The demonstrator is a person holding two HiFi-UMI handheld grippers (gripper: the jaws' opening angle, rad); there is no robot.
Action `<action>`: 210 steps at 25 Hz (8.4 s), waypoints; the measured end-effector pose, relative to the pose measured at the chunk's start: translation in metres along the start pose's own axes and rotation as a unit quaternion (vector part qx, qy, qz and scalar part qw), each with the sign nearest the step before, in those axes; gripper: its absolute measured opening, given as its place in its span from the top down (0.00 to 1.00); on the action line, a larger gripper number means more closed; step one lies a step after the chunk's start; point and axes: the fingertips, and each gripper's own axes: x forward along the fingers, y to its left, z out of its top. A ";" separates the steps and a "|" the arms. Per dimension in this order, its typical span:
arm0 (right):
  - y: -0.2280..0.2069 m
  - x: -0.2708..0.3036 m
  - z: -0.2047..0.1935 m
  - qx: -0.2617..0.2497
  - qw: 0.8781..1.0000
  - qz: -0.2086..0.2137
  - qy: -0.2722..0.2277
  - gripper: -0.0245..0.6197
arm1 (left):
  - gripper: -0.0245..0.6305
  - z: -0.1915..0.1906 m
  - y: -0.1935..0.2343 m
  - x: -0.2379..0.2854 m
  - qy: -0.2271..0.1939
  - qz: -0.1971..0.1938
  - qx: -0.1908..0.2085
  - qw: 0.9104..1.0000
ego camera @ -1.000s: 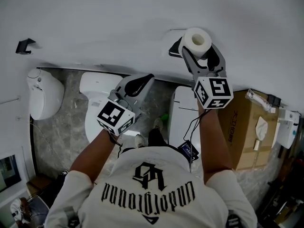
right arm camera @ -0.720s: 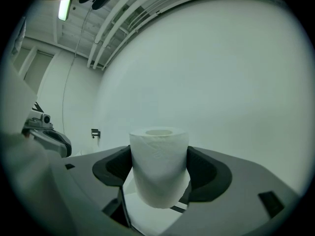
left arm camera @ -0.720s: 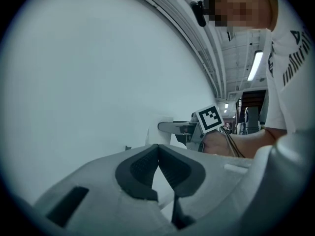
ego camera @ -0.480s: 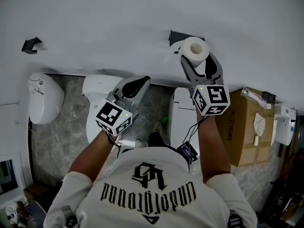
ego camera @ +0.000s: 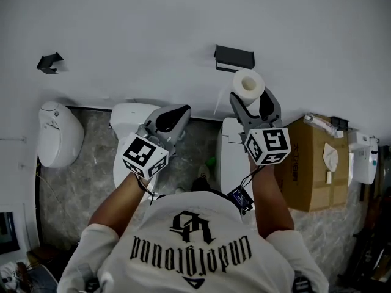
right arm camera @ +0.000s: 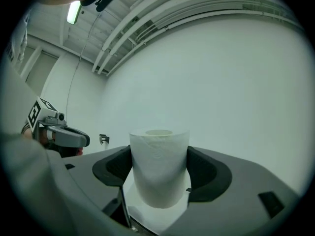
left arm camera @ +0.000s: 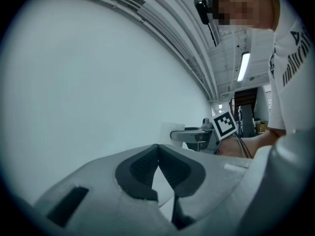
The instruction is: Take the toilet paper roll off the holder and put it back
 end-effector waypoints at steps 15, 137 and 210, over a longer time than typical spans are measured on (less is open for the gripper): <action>0.054 -0.102 0.024 0.015 1.000 0.000 -0.023 0.47 | 0.94 0.034 -0.047 -0.050 -0.036 0.009 0.022 0.999; -0.145 0.205 -0.089 0.036 0.999 0.031 0.018 0.45 | 0.94 -0.073 0.113 0.168 0.054 0.045 -0.078 0.995; 0.100 -0.152 0.009 -0.024 0.993 0.113 -0.013 0.94 | 0.94 0.029 -0.119 -0.081 -0.036 -0.017 -0.029 0.999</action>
